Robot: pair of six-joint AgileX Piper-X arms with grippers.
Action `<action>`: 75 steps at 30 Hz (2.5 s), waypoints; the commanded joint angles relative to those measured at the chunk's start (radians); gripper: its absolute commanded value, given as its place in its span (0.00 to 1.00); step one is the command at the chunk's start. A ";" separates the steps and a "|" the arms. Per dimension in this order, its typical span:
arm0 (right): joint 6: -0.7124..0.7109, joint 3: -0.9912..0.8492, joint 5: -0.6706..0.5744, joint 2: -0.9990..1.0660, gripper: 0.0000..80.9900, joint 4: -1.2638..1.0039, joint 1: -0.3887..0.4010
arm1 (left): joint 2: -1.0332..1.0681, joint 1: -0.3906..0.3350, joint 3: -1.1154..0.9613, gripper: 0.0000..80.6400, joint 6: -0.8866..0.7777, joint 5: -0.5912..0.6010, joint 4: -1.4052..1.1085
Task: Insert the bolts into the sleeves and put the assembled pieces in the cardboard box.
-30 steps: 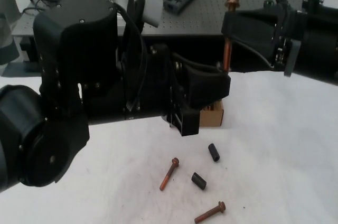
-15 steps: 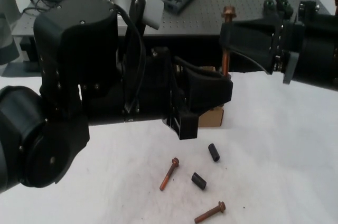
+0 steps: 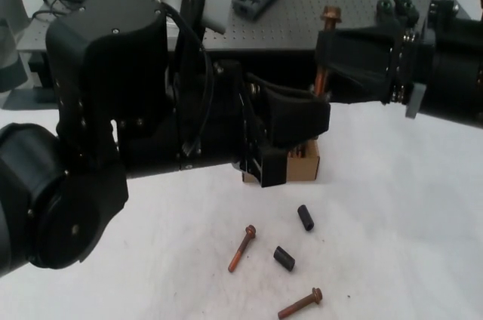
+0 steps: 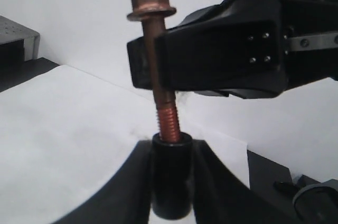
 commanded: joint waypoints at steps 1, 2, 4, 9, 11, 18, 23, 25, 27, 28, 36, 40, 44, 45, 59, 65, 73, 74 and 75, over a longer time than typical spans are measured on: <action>-0.049 -0.003 -0.070 -0.007 0.21 0.007 0.000 | -0.010 -0.002 -0.009 0.01 0.027 -0.024 -0.046; -0.051 -0.003 -0.075 -0.007 0.31 0.007 0.000 | -0.010 -0.002 -0.009 0.01 0.028 -0.024 -0.046; -0.045 -0.003 -0.075 -0.007 0.52 0.007 0.000 | -0.010 -0.002 -0.009 0.01 0.028 -0.024 -0.046; -0.039 -0.005 -0.060 -0.030 0.55 0.049 -0.072 | 0.023 -0.002 -0.016 0.01 0.066 -0.168 -0.048; -0.047 -0.005 -0.057 -0.057 0.54 0.094 -0.126 | 0.072 0.011 -0.046 0.01 0.060 -0.228 -0.048; -0.164 -0.005 0.069 -0.105 0.54 0.447 -0.287 | 0.423 0.086 -0.384 0.01 -0.067 -0.344 0.178; -0.260 -0.005 0.244 -0.105 0.54 0.677 -0.283 | 0.720 0.098 -0.832 0.01 0.040 -0.518 0.623; -0.281 -0.003 0.299 -0.105 0.54 0.733 -0.275 | 0.825 0.098 -0.983 0.01 0.087 -0.568 0.736; -0.286 -0.003 0.333 -0.105 0.54 0.767 -0.269 | 0.921 0.098 -1.121 0.01 0.101 -0.571 0.821; -0.286 -0.003 0.343 -0.105 0.54 0.777 -0.266 | 0.972 0.098 -1.191 0.01 0.101 -0.571 0.867; -0.286 -0.003 0.389 -0.096 0.54 0.809 -0.243 | 1.187 0.098 -1.441 0.00 0.047 -0.569 1.049; -0.286 -0.003 0.391 -0.047 0.54 0.860 -0.243 | 1.208 0.098 -1.441 0.09 -0.008 -0.553 1.049; -0.289 -0.003 0.393 0.016 0.54 0.850 -0.235 | 1.212 0.098 -1.441 0.33 -0.056 -0.486 1.052; -0.294 -0.003 0.397 0.032 0.54 0.834 -0.231 | 1.212 0.098 -1.441 0.38 -0.069 -0.486 1.056; -0.424 -0.232 0.550 0.572 0.54 0.763 -0.038 | 0.963 0.101 -1.411 0.40 0.099 -0.742 1.344; -0.490 -0.410 0.604 0.807 0.54 0.775 0.014 | 0.807 0.119 -1.212 0.35 0.125 -0.786 1.321; -0.527 -0.532 0.673 0.994 0.49 0.785 0.034 | 0.564 0.121 -0.785 0.35 0.127 -0.801 1.147; -0.535 -0.537 0.673 1.003 0.47 0.785 0.034 | 0.538 0.121 -0.750 0.35 0.127 -0.801 1.133; -0.540 -0.540 0.682 1.013 0.45 0.789 0.034 | 0.519 0.121 -0.711 0.35 0.130 -0.801 1.125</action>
